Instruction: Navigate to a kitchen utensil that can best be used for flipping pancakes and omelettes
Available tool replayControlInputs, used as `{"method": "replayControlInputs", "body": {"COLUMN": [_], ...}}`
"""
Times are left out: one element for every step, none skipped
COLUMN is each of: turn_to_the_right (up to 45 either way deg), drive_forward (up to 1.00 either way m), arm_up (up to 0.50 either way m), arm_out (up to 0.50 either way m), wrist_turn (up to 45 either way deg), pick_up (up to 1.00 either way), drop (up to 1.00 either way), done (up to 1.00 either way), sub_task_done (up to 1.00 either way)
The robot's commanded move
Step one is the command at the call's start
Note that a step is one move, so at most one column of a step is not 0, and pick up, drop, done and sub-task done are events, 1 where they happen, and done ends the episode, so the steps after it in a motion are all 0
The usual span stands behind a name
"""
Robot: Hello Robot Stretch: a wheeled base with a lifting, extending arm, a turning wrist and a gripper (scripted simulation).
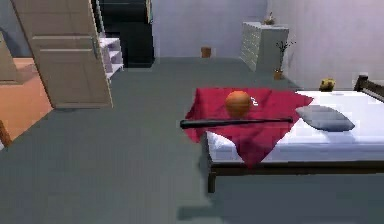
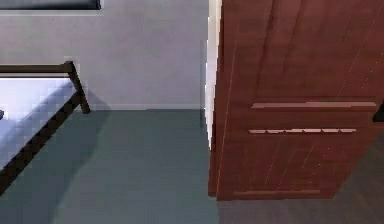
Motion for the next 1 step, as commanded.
{"method": "replayControlInputs", "body": {"turn_to_the_right": [-36.0], "drive_forward": [0.0], "arm_up": [0.0], "arm_out": [0.0], "wrist_turn": [0.0], "pick_up": [0.0], "drop": [0.0], "done": [0.0], "sub_task_done": [0.0]}}
